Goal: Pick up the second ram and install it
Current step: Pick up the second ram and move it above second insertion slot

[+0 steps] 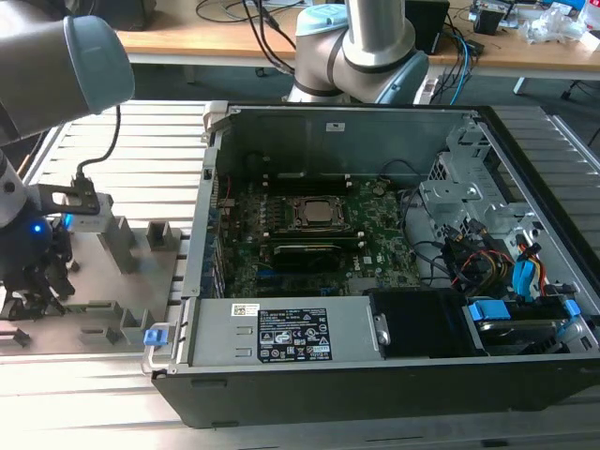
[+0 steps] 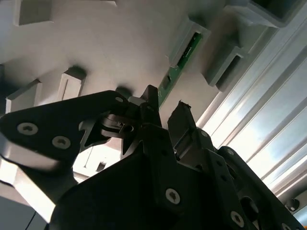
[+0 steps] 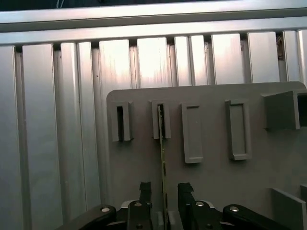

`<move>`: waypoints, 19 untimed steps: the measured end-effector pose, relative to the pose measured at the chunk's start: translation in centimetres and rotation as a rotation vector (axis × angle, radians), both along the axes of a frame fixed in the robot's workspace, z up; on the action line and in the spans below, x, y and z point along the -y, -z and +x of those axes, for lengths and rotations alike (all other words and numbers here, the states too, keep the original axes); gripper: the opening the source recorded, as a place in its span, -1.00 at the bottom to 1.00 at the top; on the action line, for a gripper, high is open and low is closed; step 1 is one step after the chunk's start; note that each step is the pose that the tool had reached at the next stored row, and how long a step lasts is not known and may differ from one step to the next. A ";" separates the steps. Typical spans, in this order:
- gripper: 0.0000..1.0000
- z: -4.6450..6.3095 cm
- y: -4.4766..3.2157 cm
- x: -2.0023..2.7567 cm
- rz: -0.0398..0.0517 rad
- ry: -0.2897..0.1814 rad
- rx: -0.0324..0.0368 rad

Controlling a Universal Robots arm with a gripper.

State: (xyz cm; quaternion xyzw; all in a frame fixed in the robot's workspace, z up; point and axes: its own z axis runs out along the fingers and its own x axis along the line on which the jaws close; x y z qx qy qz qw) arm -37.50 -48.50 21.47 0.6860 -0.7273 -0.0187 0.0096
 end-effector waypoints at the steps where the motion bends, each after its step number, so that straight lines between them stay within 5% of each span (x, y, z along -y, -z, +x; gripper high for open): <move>1: -0.28 -0.1 0.25 0.01 -0.0001 -0.009 -0.0002; 8: -0.28 -0.1 1.53 0.01 -0.0002 -0.040 -0.0003; 15: -0.28 -0.1 1.65 0.01 -0.0002 -0.040 -0.0002; 19: -0.69 -0.1 1.66 0.00 -0.0001 -0.040 -0.0002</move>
